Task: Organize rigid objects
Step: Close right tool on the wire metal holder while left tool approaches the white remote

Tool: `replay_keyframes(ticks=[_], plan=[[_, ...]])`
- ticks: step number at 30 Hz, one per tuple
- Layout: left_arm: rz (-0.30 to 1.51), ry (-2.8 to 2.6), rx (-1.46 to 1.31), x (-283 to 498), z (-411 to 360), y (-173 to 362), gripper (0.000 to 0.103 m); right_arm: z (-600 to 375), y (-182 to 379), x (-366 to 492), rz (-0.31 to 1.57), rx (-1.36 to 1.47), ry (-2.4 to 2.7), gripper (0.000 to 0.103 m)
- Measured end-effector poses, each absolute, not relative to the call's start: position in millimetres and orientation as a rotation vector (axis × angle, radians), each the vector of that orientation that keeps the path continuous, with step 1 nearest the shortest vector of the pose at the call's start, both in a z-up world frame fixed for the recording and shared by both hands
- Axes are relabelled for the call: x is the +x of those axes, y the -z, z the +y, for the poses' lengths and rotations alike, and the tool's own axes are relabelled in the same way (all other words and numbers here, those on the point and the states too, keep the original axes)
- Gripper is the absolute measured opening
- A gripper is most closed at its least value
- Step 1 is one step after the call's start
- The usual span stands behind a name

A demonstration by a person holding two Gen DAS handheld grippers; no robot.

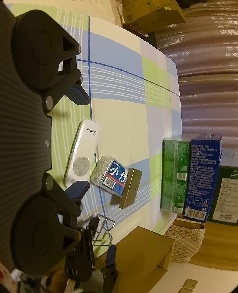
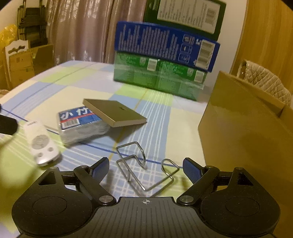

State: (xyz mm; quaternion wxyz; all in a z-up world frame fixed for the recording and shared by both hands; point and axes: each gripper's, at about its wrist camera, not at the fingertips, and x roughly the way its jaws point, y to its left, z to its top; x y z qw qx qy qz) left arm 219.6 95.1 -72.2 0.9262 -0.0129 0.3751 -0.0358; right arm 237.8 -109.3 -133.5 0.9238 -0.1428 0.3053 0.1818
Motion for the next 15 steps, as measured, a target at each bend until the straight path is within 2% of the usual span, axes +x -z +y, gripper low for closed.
replay_keyframes(ticks=[4,7,8,15], plan=[[0.781,0.069,-0.047,220.2,99.6,73.8,0.087,-110.6,136.6,243.4,0.665,-0.256,-0.392,0.082],[0.78,0.066,-0.053,220.1,101.8,73.7,0.087,-113.8,131.0,230.6,0.671,-0.232,-0.407,0.071],[0.779,0.065,-0.057,219.7,102.4,73.5,0.087,-114.5,129.2,225.2,0.676,-0.222,-0.418,0.07],[0.78,0.067,-0.074,220.5,103.3,75.3,0.087,-110.8,127.3,200.3,0.649,-0.223,-0.451,0.07]])
